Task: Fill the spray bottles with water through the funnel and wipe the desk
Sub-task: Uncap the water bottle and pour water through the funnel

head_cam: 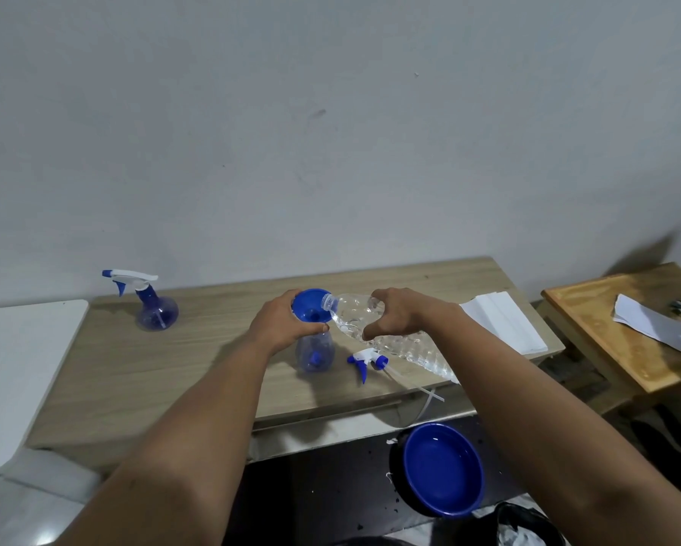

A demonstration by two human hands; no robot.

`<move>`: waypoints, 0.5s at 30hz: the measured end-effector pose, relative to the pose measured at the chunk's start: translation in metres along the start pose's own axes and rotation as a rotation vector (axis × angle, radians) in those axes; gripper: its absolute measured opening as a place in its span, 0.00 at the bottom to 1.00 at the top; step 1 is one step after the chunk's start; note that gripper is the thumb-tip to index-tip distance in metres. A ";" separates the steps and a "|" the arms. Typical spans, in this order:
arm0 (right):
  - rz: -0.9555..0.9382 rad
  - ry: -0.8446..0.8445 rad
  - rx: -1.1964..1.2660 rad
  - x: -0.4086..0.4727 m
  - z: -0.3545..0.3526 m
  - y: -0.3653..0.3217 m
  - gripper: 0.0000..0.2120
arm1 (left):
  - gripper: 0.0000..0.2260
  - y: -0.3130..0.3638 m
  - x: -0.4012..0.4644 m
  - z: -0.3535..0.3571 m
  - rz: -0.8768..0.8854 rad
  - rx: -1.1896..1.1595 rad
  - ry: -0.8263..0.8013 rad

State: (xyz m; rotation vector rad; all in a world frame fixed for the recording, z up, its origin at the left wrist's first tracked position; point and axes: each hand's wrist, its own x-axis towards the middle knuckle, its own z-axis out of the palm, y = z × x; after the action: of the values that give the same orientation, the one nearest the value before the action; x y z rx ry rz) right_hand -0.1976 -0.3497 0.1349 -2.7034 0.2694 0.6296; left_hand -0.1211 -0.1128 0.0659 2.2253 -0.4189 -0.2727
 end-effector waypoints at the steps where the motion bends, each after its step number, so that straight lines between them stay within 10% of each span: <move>1: -0.001 0.000 -0.006 -0.001 -0.001 -0.001 0.35 | 0.30 0.000 0.000 0.000 -0.002 0.001 -0.001; 15: -0.007 -0.006 -0.052 -0.007 -0.007 -0.007 0.38 | 0.32 -0.003 0.002 0.001 -0.003 0.015 0.001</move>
State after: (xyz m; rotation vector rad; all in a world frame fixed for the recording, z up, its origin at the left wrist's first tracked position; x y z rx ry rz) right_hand -0.1991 -0.3448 0.1463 -2.7504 0.2449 0.6506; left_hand -0.1189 -0.1123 0.0630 2.2404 -0.4186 -0.2711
